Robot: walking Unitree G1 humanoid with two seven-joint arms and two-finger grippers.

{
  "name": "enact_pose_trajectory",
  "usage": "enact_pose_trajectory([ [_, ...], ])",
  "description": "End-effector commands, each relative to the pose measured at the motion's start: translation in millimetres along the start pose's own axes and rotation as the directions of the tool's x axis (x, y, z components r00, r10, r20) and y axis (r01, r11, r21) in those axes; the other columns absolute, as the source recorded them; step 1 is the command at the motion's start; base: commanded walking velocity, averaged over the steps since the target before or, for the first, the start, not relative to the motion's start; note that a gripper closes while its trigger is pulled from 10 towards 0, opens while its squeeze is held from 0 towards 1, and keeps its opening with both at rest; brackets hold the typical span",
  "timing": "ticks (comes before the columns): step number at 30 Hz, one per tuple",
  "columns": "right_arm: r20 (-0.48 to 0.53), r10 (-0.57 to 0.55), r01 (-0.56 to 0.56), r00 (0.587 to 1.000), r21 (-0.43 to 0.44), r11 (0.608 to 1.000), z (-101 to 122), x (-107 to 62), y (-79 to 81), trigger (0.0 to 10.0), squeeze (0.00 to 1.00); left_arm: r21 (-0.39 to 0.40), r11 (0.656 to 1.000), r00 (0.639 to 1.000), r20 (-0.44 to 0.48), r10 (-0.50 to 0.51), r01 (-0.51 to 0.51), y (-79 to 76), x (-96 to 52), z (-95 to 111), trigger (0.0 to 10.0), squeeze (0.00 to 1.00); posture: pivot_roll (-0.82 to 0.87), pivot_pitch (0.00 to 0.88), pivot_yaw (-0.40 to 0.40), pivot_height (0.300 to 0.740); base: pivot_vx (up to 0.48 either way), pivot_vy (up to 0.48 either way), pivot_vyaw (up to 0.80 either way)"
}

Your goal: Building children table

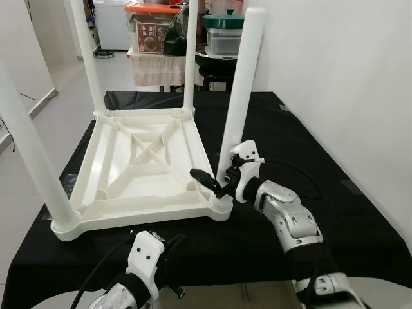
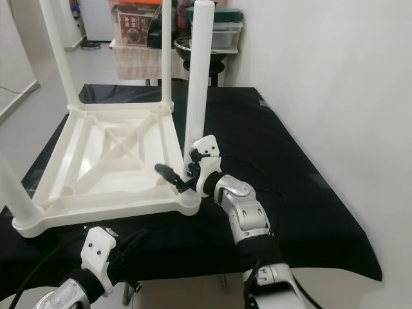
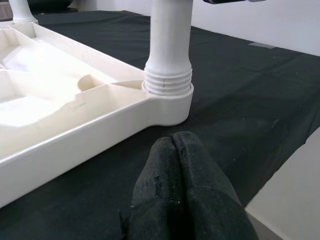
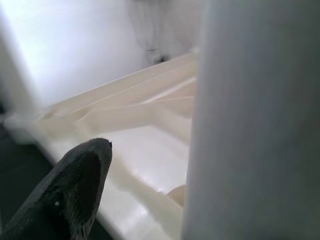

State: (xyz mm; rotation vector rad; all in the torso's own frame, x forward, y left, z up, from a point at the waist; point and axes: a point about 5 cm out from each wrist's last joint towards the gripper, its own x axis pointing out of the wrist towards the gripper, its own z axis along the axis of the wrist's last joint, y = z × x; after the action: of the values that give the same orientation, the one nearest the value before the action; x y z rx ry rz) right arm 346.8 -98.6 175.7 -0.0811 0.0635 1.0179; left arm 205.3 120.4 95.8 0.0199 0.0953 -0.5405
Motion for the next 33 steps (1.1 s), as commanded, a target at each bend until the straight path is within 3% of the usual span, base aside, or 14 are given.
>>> enact_pose_trajectory([
  [1, -0.036, 0.153, -0.154, 0.988, -0.045, 0.987, 0, 5.5, 4.9, 10.0, 0.0, 0.005, 1.0, 1.0, -0.011, -0.004, 0.004, -2.1, -0.6, -1, 10.0, 0.0, 0.05, 0.0, -0.091, 0.74, 0.0, 0.0, 0.0],
  [6, -0.073, 0.157, -0.159, 0.985, -0.023, 0.987, -1, 7.9, -5.2, 10.0, 0.0, 0.008, 1.0, 1.0, -0.012, -0.006, 0.006, -2.3, -0.4, -1, 10.0, 0.0, 0.06, 0.0, -0.093, 0.74, 0.0, 0.0, 0.0],
  [8, -0.195, 0.102, -0.102, 0.975, 0.008, 0.995, -19, 8.2, -21.1, 10.0, 0.0, 0.037, 0.999, 1.0, -0.007, -0.018, 0.019, -2.5, 0.6, 0, 10.0, 0.0, 0.07, 0.0, -0.101, 0.74, 0.0, 0.0, 0.0],
  [10, -0.195, 0.102, -0.102, 0.975, 0.008, 0.995, -19, 8.2, -21.1, 10.0, 0.0, 0.037, 0.999, 1.0, -0.007, -0.018, 0.019, -2.5, 0.6, 0, 10.0, 0.0, 0.07, 0.0, -0.101, 0.74, 0.0, 0.0, 0.0],
  [11, -0.21, 0.082, -0.082, 0.974, 0.012, 0.997, -21, 6.8, -24.9, 1.8, 0.0, 0.041, 0.999, 1.0, -0.002, -0.016, 0.016, -1.6, 0.1, 1, 10.0, 0.0, 0.08, 0.0, -0.109, 0.74, 0.0, 0.0, 0.0],
  [12, -0.21, 0.082, -0.082, 0.974, 0.012, 0.997, -21, 6.8, -24.9, 1.8, 0.0, 0.041, 0.999, 1.0, -0.002, -0.016, 0.016, -1.6, 0.1, 1, 10.0, 0.0, 0.08, 0.0, -0.109, 0.74, 0.0, 0.0, 0.0],
  [13, -0.213, 0.066, -0.064, 0.975, 0.019, 0.998, -22, 3.7, -28.6, 0.0, 0.0, 0.043, 0.999, 1.0, 0.008, -0.004, 0.003, 0.1, -1.1, 2, 10.0, 0.0, 0.08, 0.0, -0.112, 0.74, 0.0, 0.0, 0.0],
  [20, -0.192, 0.015, -0.003, 0.981, 0.063, 0.998, -28, -7.2, -36.9, 0.0, 0.0, 0.048, 0.998, 0.998, 0.04, 0.045, -0.047, 5.6, -4.4, 7, 10.0, 0.0, 0.08, 0.0, -0.112, 0.74, 0.0, 0.0, 0.0],
  [27, -0.268, -0.18, 0.202, 0.946, 0.057, 0.978, -63, -47.6, -48.3, 0.0, 0.0, 0.082, 0.985, 0.985, 0.095, 0.144, -0.152, 6.9, -22.9, 16, 10.0, 0.0, 0.08, 0.0, -0.11, 0.74, 0.0, 0.0, 0.0],
  [28, -0.265, -0.309, 0.34, 0.913, 0.08, 0.937, -74, -51.4, -44.7, 0.0, 0.0, 0.078, 0.981, 0.98, 0.099, 0.171, -0.179, 7.7, -26.1, 16, 10.0, 0.0, 0.07, 0.0, -0.105, 0.74, 0.0, 0.0, 0.0],
  [29, -0.265, -0.309, 0.34, 0.913, 0.08, 0.937, -74, -51.4, -44.7, 0.0, 0.0, 0.078, 0.981, 0.98, 0.099, 0.171, -0.179, 7.7, -26.1, 16, 10.0, 0.0, 0.07, 0.0, -0.105, 0.74, 0.0, 0.0, 0.0],
  [31, -0.263, -0.428, 0.465, 0.865, 0.097, 0.88, -81, -55.0, -41.3, 0.0, 0.0, 0.079, 0.976, 0.976, 0.103, 0.194, -0.202, 8.7, -28.7, 16, 10.0, 0.0, 0.07, 0.0, -0.104, 0.74, 0.0, 0.0, 0.0],
  [32, -0.272, -0.552, 0.6, 0.788, 0.138, 0.788, -88, -58.1, -32.8, 0.0, 0.0, 0.06, 0.975, 0.973, 0.104, 0.207, -0.214, 9.2, -30.7, 15, 10.0, 0.0, 0.06, 0.0, -0.094, 0.74, 0.0, 0.0, 0.0],
  [33, -0.272, -0.552, 0.6, 0.788, 0.138, 0.788, -88, -58.1, -32.8, 0.0, 0.0, 0.06, 0.975, 0.973, 0.104, 0.207, -0.214, 9.2, -30.7, 15, 10.0, 0.0, 0.06, 0.0, -0.094, 0.74, 0.0, 0.0, 0.0],
])
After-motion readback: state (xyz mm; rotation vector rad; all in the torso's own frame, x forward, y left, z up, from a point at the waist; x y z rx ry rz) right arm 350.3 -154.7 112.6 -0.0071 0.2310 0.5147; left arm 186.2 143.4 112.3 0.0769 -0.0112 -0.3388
